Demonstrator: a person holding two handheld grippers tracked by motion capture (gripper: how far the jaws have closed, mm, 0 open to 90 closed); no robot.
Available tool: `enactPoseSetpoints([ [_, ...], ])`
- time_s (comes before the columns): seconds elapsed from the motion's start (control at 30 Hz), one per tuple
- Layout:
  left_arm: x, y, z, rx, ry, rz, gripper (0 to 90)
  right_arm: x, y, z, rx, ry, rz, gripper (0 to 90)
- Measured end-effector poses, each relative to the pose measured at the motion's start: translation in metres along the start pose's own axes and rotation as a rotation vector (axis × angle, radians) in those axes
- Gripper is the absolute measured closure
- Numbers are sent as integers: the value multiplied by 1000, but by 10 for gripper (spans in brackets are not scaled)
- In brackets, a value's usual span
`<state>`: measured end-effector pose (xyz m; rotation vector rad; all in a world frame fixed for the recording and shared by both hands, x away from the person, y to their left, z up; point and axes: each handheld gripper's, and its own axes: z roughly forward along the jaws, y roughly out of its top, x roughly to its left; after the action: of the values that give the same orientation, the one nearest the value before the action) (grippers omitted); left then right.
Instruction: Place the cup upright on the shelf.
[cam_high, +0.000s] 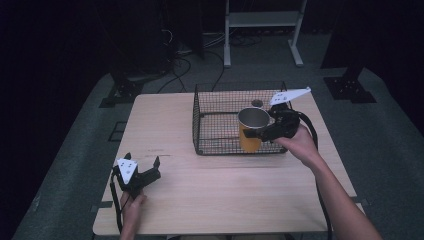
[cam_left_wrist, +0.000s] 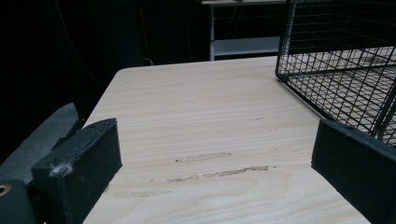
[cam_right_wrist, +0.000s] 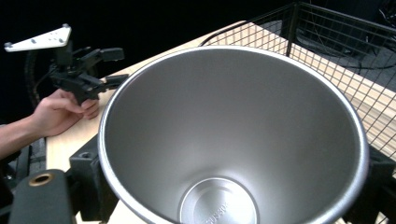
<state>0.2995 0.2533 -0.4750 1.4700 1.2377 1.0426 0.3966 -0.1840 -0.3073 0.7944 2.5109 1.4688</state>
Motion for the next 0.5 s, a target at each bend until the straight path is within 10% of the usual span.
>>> enactPoseSetpoints([
  [0.5,0,0,0,0,0,-2,8,-28,20,25,10,-21,34,128],
])
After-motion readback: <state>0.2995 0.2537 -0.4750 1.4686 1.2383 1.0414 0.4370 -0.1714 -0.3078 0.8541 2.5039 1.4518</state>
